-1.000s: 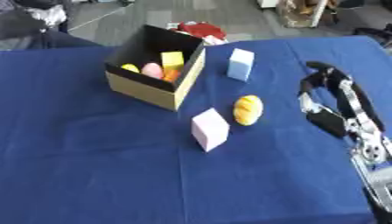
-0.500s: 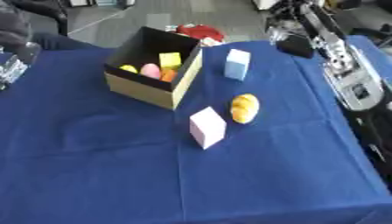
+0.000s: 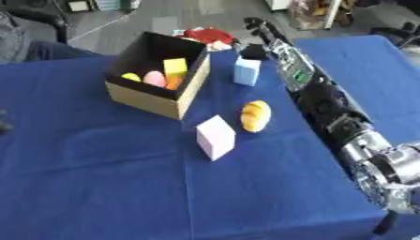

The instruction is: Pick up objects on the table and place them in the box.

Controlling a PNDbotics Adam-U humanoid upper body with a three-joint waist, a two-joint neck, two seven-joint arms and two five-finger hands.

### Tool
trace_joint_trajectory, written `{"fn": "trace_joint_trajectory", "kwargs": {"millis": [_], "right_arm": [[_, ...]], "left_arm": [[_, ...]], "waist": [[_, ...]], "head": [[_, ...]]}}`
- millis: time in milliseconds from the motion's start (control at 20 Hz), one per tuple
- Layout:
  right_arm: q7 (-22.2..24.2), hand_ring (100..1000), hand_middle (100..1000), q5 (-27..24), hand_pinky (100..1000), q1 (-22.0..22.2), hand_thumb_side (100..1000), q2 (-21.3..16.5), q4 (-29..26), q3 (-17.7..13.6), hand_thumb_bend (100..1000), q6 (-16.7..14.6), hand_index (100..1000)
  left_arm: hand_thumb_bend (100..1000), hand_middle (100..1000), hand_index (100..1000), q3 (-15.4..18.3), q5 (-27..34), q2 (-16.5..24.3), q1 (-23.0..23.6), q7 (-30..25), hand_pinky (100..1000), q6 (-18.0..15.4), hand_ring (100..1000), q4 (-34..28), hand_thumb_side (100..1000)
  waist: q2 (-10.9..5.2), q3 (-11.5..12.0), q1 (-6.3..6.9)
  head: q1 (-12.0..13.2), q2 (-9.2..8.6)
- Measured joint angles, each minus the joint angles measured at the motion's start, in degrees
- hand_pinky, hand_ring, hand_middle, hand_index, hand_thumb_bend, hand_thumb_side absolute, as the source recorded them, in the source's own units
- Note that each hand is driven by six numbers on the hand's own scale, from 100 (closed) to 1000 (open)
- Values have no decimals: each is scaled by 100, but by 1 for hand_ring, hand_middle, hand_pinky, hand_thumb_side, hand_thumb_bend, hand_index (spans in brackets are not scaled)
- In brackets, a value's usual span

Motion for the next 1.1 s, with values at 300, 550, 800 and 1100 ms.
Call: {"fn": "trace_joint_trajectory", "kwargs": {"millis": [300, 550, 800, 1100], "right_arm": [[-76, 932, 904, 342, 1000, -35, 358, -121, 430, -70, 390, 202, 970], [116, 938, 905, 583, 1000, -35, 353, -146, 594, -71, 415, 294, 973], [344, 895, 812, 749, 1000, -35, 310, -157, 686, -71, 408, 339, 950], [268, 722, 463, 1008, 960, -26, 100, -184, 661, -81, 112, 518, 660]], "left_arm": [[469, 613, 795, -7, -114, -128, 68, -188, 695, 29, 599, 37, 564], [467, 613, 796, -37, -172, -180, 69, -311, 695, 24, 599, 38, 567], [465, 613, 796, -37, -197, -227, 74, -369, 695, 17, 599, 38, 565], [462, 613, 796, -37, -200, -233, 79, -388, 695, 19, 599, 38, 562]], "waist": [[126, 71, -12], [144, 69, -15], [145, 65, -15], [145, 65, -15]], "head": [[-168, -62], [-191, -109], [-204, -114], [-209, -151]]}}
